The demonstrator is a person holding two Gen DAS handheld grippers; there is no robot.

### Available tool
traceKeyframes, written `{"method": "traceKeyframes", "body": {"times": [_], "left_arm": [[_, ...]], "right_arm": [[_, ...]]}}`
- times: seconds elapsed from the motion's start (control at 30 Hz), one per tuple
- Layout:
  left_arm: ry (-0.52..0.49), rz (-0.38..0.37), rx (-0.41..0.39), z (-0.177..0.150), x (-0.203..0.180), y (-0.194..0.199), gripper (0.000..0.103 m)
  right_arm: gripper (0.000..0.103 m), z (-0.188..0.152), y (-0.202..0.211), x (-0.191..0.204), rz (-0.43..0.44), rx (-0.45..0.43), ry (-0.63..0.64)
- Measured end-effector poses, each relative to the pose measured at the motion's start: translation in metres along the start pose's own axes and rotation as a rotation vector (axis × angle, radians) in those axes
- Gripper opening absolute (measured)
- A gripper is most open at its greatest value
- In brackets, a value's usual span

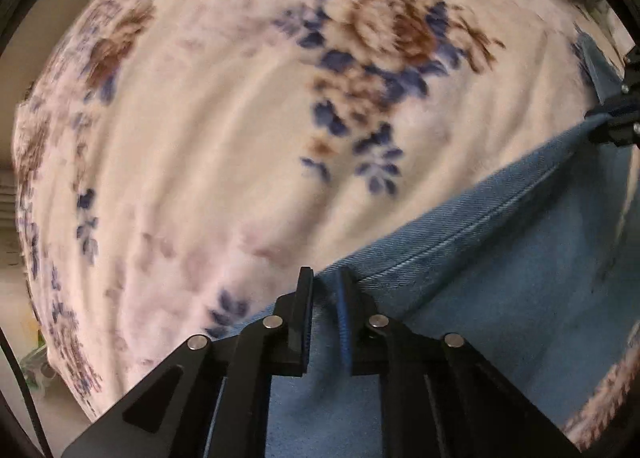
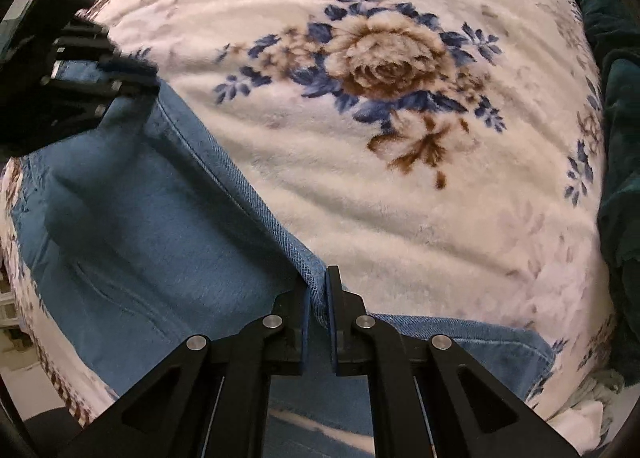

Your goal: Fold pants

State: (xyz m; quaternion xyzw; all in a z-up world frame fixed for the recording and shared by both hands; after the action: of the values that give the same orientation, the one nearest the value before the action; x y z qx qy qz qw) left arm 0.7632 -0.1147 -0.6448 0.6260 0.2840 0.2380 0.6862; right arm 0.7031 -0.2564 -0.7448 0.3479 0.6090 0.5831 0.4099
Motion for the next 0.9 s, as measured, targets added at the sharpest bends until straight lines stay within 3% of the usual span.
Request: {"method": "traceKeyframes", "body": {"times": [0.1, 0.27, 0.37, 0.5, 0.67, 0.73, 0.8, 0.9], "left_arm": [[0.023, -0.041, -0.036, -0.009, -0.014, 0.017, 0.001], [0.045, -0.096, -0.097, -0.037, -0.030, 0.046, 0.000], [0.102, -0.162, -0.130, -0.078, -0.052, 0.069, 0.000], [0.231, -0.268, -0.142, -0.119, -0.096, 0.045, 0.000], [0.499, -0.371, -0.107, -0.177, -0.117, 0.016, 0.004], [0.678, -0.397, -0.081, -0.201, -0.111, 0.001, 0.004], [0.885, -0.445, -0.062, -0.219, -0.101, -0.008, 0.005], [1.064, -0.471, -0.085, -0.230, -0.087, -0.005, 0.015]], "right_arm": [[0.007, 0.002, 0.006, 0.004, -0.010, 0.000, -0.030], [0.007, -0.031, 0.043, 0.003, 0.013, -0.028, -0.076], [0.007, -0.051, 0.069, 0.027, 0.044, -0.054, -0.115], [0.007, -0.077, 0.066, 0.076, 0.077, -0.055, -0.103], [0.007, -0.148, 0.027, 0.146, 0.141, 0.055, -0.092], [0.007, -0.164, 0.005, 0.160, 0.138, 0.096, -0.117], [0.007, -0.171, -0.015, 0.167, 0.121, 0.120, -0.173], [0.014, -0.170, -0.022, 0.158, 0.158, 0.160, -0.384]]}}
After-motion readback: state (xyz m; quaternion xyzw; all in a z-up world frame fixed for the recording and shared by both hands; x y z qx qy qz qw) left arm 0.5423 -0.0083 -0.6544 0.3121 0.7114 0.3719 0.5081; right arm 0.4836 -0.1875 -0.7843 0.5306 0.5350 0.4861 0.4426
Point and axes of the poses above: each gripper's, at about its wrist camera, not at the fingertips, and y roughly against the way its jaws point, x to its left, z to its top, the point moved 10 cm from there along -y, roughly the way its jaws point, and after that the axes turned 11 degrees about -z, right-handed, at the moved point
